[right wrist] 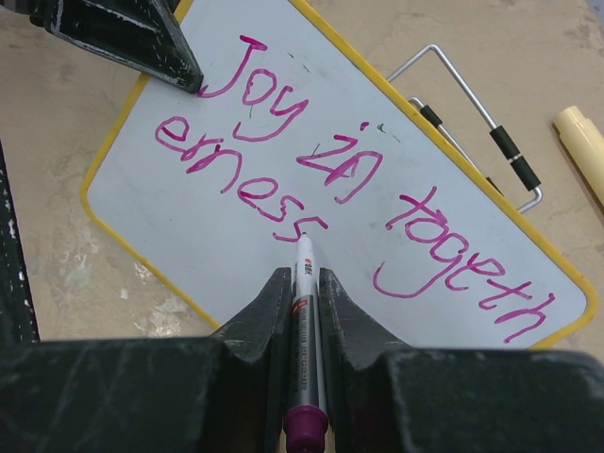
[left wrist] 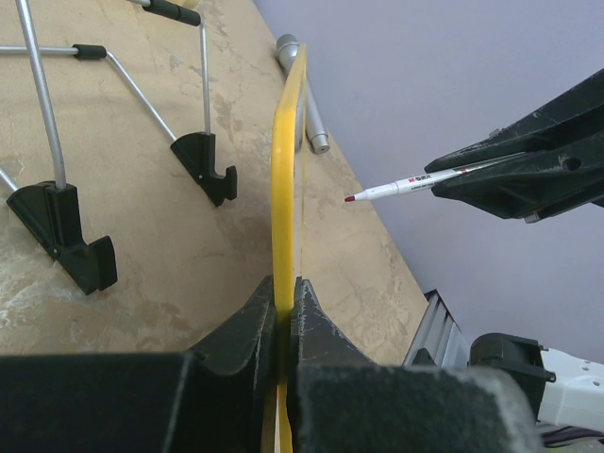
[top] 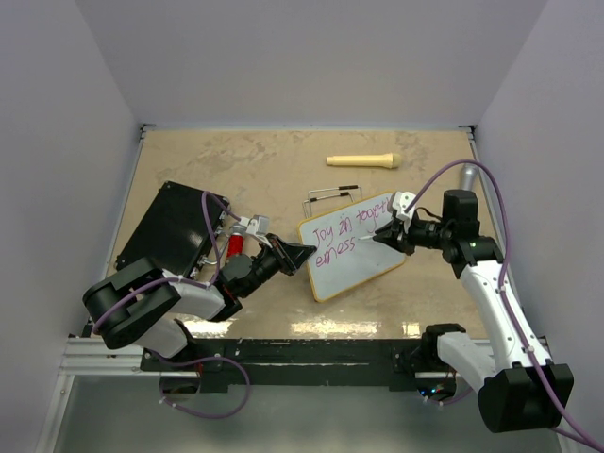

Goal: Write a sentence on the whiteboard

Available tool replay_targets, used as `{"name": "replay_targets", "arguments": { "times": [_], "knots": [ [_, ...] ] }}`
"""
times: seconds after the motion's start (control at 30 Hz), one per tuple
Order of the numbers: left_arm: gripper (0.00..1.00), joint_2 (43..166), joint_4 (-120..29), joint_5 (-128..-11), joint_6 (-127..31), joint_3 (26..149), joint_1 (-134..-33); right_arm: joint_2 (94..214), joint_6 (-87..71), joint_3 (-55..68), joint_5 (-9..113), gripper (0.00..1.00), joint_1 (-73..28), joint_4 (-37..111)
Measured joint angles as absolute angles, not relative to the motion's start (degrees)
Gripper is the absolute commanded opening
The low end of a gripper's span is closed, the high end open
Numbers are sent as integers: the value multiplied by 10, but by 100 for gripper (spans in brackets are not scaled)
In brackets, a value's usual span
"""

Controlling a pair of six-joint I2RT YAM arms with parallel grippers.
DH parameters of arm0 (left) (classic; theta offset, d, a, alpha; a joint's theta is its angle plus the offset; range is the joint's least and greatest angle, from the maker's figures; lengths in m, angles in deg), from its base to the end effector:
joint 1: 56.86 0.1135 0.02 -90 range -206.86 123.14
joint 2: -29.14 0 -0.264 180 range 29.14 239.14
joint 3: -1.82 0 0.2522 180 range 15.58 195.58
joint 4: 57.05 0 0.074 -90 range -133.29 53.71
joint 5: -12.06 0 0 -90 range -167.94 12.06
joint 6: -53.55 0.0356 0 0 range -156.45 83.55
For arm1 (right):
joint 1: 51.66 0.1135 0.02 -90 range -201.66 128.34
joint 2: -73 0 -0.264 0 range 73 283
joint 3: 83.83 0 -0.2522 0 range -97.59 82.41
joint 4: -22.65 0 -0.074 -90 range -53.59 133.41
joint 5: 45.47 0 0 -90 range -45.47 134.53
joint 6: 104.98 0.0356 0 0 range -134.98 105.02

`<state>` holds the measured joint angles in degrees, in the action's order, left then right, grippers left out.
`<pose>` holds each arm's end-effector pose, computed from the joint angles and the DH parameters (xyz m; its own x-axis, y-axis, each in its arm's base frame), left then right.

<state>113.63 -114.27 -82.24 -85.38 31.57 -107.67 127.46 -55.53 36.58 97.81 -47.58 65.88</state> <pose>0.1598 -0.1918 0.1751 -0.5290 -0.5409 -0.6539 0.4973 0.4268 -0.7553 0.1902 0.0422 0.2921 -0.0310 -0.3919 -0.9195 -0.9105 0.3905 -0.1358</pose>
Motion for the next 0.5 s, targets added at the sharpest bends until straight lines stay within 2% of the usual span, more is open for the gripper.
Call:
{"name": "replay_targets", "arguments": {
  "times": [0.5],
  "knots": [
    [0,1136,-1143,-823,-854,316,-1077,1273,-563,356,983,0,-476,671]
  ]
}}
